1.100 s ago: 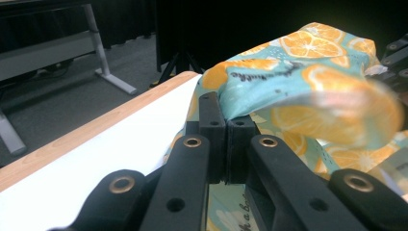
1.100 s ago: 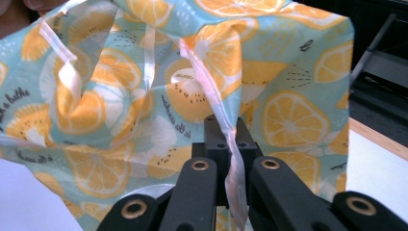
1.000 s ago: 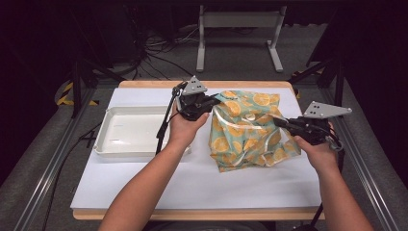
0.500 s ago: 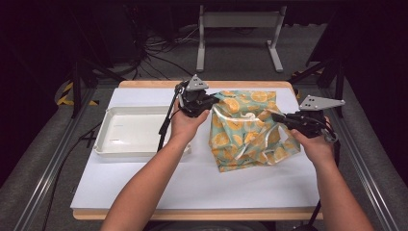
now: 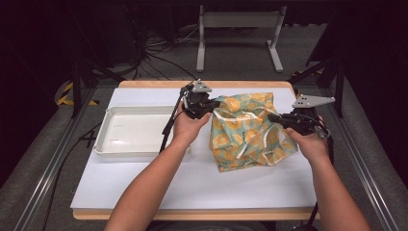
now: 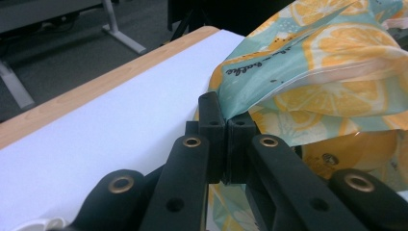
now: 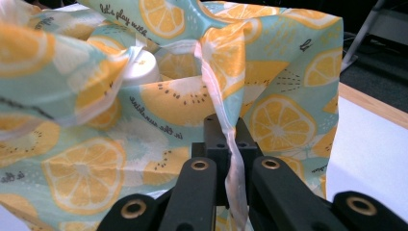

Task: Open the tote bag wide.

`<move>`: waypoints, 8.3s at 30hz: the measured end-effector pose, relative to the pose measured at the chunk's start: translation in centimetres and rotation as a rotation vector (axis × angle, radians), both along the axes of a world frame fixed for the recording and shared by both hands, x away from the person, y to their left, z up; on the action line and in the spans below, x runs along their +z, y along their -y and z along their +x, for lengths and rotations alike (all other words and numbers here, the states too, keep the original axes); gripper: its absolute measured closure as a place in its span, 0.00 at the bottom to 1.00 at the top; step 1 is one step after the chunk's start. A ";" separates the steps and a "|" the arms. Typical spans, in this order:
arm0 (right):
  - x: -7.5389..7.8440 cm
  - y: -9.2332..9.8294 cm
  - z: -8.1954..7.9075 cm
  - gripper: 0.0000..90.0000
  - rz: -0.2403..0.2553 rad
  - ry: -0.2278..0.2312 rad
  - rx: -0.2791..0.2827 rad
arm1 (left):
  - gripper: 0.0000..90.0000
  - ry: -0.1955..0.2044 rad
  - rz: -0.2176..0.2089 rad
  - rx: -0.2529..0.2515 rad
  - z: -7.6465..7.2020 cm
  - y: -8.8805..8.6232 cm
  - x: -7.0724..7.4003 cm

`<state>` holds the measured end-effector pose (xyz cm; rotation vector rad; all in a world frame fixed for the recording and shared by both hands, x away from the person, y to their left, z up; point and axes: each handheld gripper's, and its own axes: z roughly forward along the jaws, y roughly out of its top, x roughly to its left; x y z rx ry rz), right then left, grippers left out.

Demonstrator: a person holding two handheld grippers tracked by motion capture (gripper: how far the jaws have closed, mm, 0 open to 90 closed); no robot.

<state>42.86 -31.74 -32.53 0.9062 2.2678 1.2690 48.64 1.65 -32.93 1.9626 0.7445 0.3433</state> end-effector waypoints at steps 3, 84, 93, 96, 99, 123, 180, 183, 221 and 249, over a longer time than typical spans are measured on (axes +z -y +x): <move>-0.4 -0.1 0.3 1.00 0.006 -0.011 -0.004 | 0.98 -0.014 0.003 0.009 0.3 -0.1 -0.6; -7.4 0.1 0.5 1.00 -0.038 -0.219 -0.063 | 0.45 -0.036 -0.043 0.037 -2.9 -2.5 -1.2; -7.1 0.1 0.3 0.99 -0.027 -0.211 -0.059 | 0.42 0.034 -0.142 -0.172 -5.3 0.3 0.7; -7.1 0.1 0.3 0.99 -0.024 -0.209 -0.059 | 0.44 0.055 -0.115 -0.227 -5.5 1.0 0.2; -7.1 0.2 0.2 0.99 -0.023 -0.209 -0.054 | 0.47 0.034 -0.049 -0.235 -5.4 1.6 -1.0; -7.6 1.7 -0.4 0.99 -0.037 -0.252 -0.039 | 0.52 -0.130 0.100 -0.236 -6.5 1.6 -8.4; -4.0 -2.5 0.4 1.00 -0.017 -0.078 -0.007 | 0.56 -0.190 0.084 -0.199 -6.7 1.0 -9.3; -4.3 -2.5 0.5 1.00 -0.031 -0.087 -0.014 | 0.56 -0.190 0.081 -0.201 -6.7 1.0 -9.3; -10.1 -1.2 -1.4 0.38 -0.225 -0.159 -0.023 | 0.47 -0.215 0.067 -0.179 -6.0 0.7 -10.1; -9.4 -1.0 -2.2 0.30 -0.170 -0.104 -0.026 | 0.33 0.044 -0.122 -0.266 -5.6 0.4 -1.1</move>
